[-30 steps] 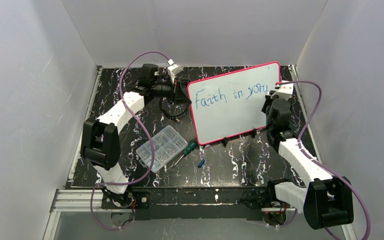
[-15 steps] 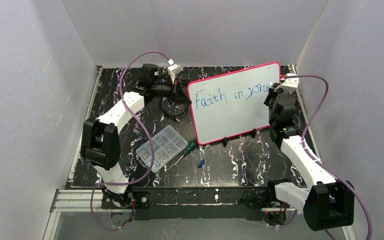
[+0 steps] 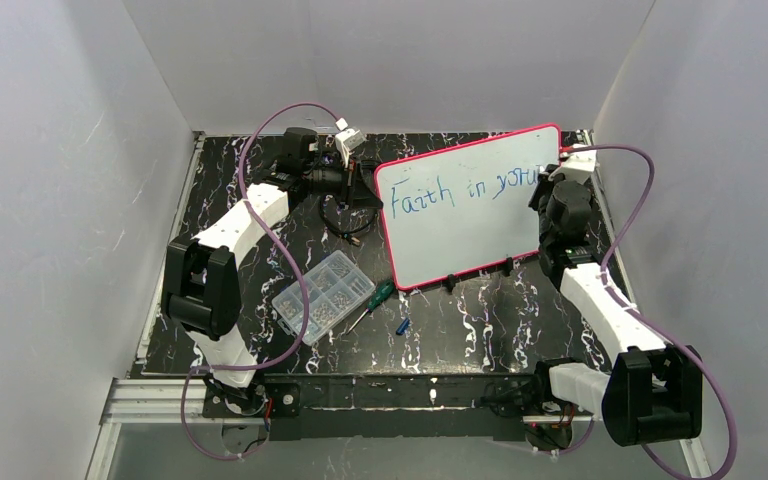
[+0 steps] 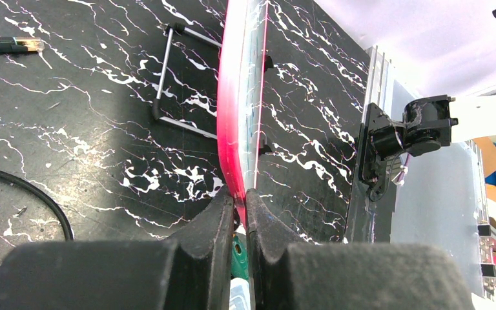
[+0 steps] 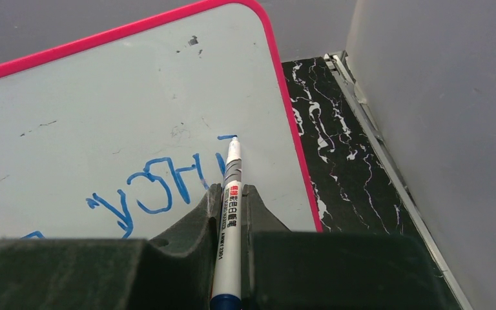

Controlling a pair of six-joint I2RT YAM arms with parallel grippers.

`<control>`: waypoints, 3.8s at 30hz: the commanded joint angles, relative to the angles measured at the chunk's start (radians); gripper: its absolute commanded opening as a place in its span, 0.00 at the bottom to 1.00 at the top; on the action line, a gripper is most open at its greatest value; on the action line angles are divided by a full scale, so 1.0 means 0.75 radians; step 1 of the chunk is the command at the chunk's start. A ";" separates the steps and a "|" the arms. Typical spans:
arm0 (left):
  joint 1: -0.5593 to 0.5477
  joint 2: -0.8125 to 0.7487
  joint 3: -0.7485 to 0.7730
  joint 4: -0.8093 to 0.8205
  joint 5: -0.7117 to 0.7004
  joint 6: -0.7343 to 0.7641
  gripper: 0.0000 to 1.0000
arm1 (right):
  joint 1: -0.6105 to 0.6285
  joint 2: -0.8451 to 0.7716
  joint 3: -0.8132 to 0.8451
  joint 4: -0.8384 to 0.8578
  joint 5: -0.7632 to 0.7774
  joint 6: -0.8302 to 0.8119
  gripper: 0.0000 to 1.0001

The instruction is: Write a sentence on the whiteboard

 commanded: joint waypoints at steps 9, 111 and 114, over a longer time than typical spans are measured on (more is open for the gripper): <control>-0.011 -0.088 0.021 -0.023 0.049 0.027 0.00 | -0.036 -0.014 -0.013 0.028 -0.028 0.045 0.01; -0.013 -0.083 0.035 -0.076 0.010 0.033 0.00 | 0.472 -0.289 -0.252 0.051 -0.582 0.474 0.01; -0.014 -0.087 0.032 -0.074 0.008 0.033 0.00 | 0.533 -0.247 -0.254 0.077 -0.554 0.464 0.01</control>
